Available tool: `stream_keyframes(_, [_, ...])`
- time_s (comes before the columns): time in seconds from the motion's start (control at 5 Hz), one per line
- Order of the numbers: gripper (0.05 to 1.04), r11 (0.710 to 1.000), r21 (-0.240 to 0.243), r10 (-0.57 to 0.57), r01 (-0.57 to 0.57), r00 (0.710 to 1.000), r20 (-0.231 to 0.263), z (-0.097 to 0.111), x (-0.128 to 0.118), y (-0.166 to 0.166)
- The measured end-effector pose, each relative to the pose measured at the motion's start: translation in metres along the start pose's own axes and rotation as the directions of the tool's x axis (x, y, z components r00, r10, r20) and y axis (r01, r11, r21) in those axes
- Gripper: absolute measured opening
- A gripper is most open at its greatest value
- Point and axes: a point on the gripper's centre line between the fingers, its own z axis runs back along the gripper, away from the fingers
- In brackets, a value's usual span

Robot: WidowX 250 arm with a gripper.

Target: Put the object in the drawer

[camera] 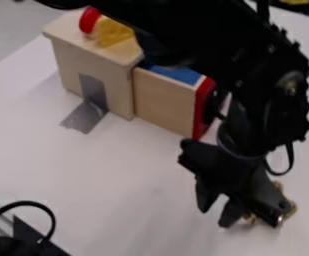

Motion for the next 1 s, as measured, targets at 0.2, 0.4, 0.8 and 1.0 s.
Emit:
stream_keyframes(0.2, [0.765, 0.999, -0.016, -0.041, 0.041, 0.999, 0.021, -0.005, 0.016, -0.009])
stream_keyframes(0.4, [0.995, 0.997, -0.030, -0.070, 0.072, 0.997, 0.044, -0.008, 0.037, -0.009])
stream_keyframes(0.8, [0.998, 0.991, -0.056, -0.120, 0.122, 0.992, 0.029, -0.029, 0.065, -0.015])
stream_keyframes(1.0, [0.998, 0.986, -0.075, -0.148, 0.147, 0.989, -0.008, -0.045, 0.069, -0.022])
